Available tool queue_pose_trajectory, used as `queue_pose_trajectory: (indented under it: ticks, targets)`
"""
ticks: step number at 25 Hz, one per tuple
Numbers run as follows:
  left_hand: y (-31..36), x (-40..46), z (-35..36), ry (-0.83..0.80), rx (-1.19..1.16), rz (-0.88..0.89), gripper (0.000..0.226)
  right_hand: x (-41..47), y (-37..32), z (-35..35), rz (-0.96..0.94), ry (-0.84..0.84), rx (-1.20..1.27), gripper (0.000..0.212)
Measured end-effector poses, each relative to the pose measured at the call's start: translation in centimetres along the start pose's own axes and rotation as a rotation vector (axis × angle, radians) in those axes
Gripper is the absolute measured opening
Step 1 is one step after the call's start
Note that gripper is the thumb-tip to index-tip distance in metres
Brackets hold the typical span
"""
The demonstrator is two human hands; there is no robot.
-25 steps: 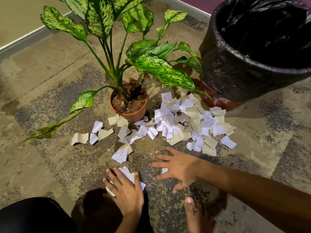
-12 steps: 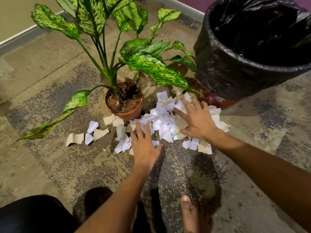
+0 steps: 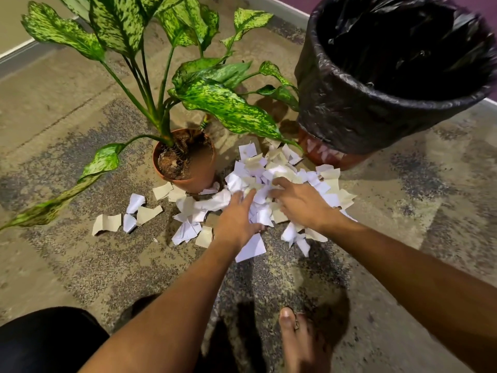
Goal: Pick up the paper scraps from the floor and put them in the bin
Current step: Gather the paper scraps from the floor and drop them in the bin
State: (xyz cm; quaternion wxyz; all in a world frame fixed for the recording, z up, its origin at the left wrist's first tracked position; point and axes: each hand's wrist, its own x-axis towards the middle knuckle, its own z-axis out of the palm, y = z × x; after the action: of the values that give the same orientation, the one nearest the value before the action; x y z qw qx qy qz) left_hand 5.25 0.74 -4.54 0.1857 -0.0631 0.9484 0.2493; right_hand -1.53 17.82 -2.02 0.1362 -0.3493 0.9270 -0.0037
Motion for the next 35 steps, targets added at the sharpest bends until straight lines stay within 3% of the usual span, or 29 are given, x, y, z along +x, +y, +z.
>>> queue_pose_trajectory:
  ticks: [5,9,11,13,15,19,25,28,30,33,35]
  targets:
    - [0.3,-0.6,0.4,0.062,0.000,0.049,0.043,-0.1,2.1,-1.6,0.127,0.058,0.123,0.030]
    - [0.3,-0.7,0.1,0.102,0.009,0.049,0.030,-1.8,2.3,-1.3,0.222,-0.313,0.155,0.081]
    - [0.3,-0.9,-0.1,0.131,-0.014,0.052,0.027,-2.8,1.0,0.0,0.160,-0.353,0.118,0.075]
    - [0.6,-1.0,-0.5,0.168,-0.033,0.057,0.027,-2.9,0.4,0.7,0.119,-0.266,0.106,0.047]
    - [1.1,-0.9,-1.0,0.204,-0.048,0.070,0.028,-2.4,0.5,0.0,0.124,-0.155,0.077,0.035]
    - [2.8,-0.7,-3.0,0.363,-0.128,0.210,0.027,-1.2,1.3,-3.8,0.205,0.059,0.159,0.030]
    - [6.8,0.3,-7.3,0.742,-0.213,0.363,0.013,-1.2,1.2,-11.0,0.303,0.260,0.265,0.037]
    - [8.4,0.2,-8.6,0.753,-0.640,0.268,0.004,-2.6,0.9,-14.9,0.339,0.305,0.341,0.019]
    - [9.2,-0.2,-9.3,0.786,-0.840,0.240,0.017,-4.0,0.8,-17.9,0.352,0.339,0.411,0.023]
    - [10.0,-0.3,-9.1,0.826,-0.873,0.315,0.015,-5.6,1.6,-21.6,0.334,0.448,0.512,0.009]
    - [10.9,-0.6,-8.6,0.811,-0.860,0.310,0.008,-6.4,2.9,-23.4,0.357,0.588,0.626,0.019]
